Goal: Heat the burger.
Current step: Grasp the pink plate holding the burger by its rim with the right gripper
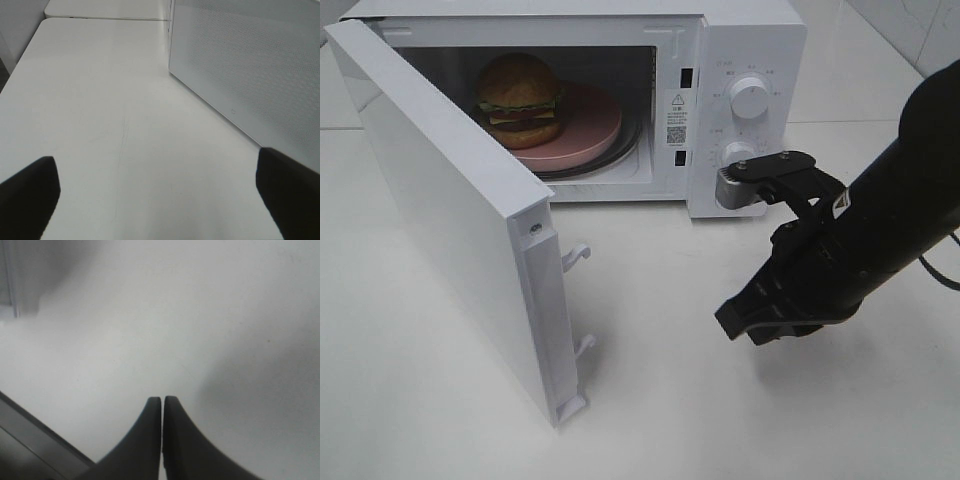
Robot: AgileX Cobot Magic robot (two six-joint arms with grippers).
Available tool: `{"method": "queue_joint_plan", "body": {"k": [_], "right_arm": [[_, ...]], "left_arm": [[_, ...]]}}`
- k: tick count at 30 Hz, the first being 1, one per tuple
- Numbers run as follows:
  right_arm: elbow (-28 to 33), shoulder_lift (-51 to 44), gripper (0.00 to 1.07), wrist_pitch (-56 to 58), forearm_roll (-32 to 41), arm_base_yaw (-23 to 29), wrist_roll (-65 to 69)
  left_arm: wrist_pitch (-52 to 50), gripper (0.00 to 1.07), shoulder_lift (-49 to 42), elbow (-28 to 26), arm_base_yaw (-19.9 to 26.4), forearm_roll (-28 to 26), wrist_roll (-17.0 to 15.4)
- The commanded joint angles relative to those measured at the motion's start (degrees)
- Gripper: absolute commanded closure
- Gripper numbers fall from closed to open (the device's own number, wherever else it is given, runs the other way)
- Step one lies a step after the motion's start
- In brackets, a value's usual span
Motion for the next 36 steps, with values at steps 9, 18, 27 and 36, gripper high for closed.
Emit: {"method": "queue_joint_plan", "body": {"k": [9, 18, 27, 36], "right_arm": [[-2.46, -0.40, 1.01, 9.40, -4.87, -0.29, -36.44], [-2.75, -0.40, 1.00, 9.40, -4.87, -0.11, -60.50], [-7.28, -0.40, 1.00, 9.68, -10.14, 0.06, -69.61], [-10.83, -0.23, 0.97, 9.05, -18.56, 2.64, -69.56]], "left_arm": [[0.11, 0.07, -0.97, 0.06, 0.29, -0.23, -0.06], [0.11, 0.07, -0.97, 0.06, 0.29, -0.23, -0.06], [0.11, 0.07, -0.97, 0.06, 0.29, -0.23, -0.06], [0.11, 0.07, -0.97, 0.06, 0.29, -0.23, -0.06]]}}
